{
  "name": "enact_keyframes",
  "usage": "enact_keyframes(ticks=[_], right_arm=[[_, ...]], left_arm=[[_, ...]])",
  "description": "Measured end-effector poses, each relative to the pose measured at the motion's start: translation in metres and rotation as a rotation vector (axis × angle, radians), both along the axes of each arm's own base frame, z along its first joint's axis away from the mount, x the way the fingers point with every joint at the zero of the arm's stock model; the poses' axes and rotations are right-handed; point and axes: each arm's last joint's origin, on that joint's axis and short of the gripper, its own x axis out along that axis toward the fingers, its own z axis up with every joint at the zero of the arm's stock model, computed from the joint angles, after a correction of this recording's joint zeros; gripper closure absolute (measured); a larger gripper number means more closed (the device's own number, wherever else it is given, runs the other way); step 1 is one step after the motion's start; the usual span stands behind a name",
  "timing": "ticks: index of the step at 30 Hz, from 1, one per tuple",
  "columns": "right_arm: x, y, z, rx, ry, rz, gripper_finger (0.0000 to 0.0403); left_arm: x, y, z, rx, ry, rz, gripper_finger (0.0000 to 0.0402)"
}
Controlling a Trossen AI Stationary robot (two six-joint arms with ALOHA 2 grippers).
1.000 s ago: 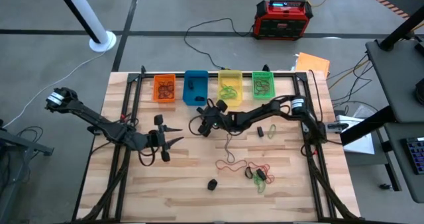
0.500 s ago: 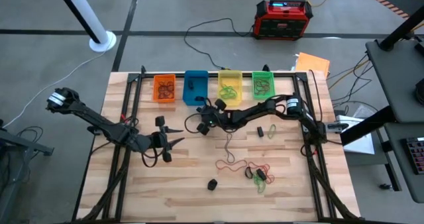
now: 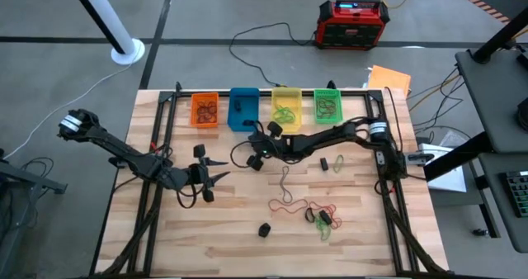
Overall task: Sort rubber bands into baskets
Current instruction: Put the black rubber band into the blue bin, then put the red rubber band into the green bin
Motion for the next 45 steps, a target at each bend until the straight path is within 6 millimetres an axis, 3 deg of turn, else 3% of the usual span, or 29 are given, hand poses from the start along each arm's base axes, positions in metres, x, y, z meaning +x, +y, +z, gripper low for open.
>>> enact_keyframes(ticks=[5,8,11,16,23,28,34,45], right_arm=[[-0.015,-0.005,0.059,0.012,-0.07,0.059,0.0393],[-0.027,-0.031,0.088,0.052,-0.145,0.098,0.0393],[-0.038,-0.065,0.101,0.112,-0.204,0.115,0.0394],[-0.046,-0.112,0.096,0.126,-0.255,0.124,0.0394],[-0.042,-0.146,0.076,0.113,-0.337,0.143,0.0394],[-0.034,-0.153,0.057,0.116,-0.34,0.162,0.0394],[-0.018,-0.161,0.052,0.143,-0.324,0.146,0.0383],[-0.01,-0.165,0.068,0.176,-0.242,0.141,0.0266]], left_arm=[[0.0,0.0,0.0,-0.019,-0.006,0.006,0.0278],[0.0,0.0,0.0,-0.028,-0.012,0.018,0.0278],[0.0,0.001,0.0,-0.027,-0.018,0.044,0.0278],[-0.001,0.004,0.001,0.017,-0.034,0.135,0.0278],[-0.002,0.006,0.003,-0.032,-0.093,0.238,0.0278],[-0.001,0.006,0.004,-0.051,-0.114,0.245,0.0278],[0.0,0.008,0.007,-0.062,-0.143,0.258,0.0278],[0.001,0.008,0.01,-0.084,-0.168,0.263,0.0278]])
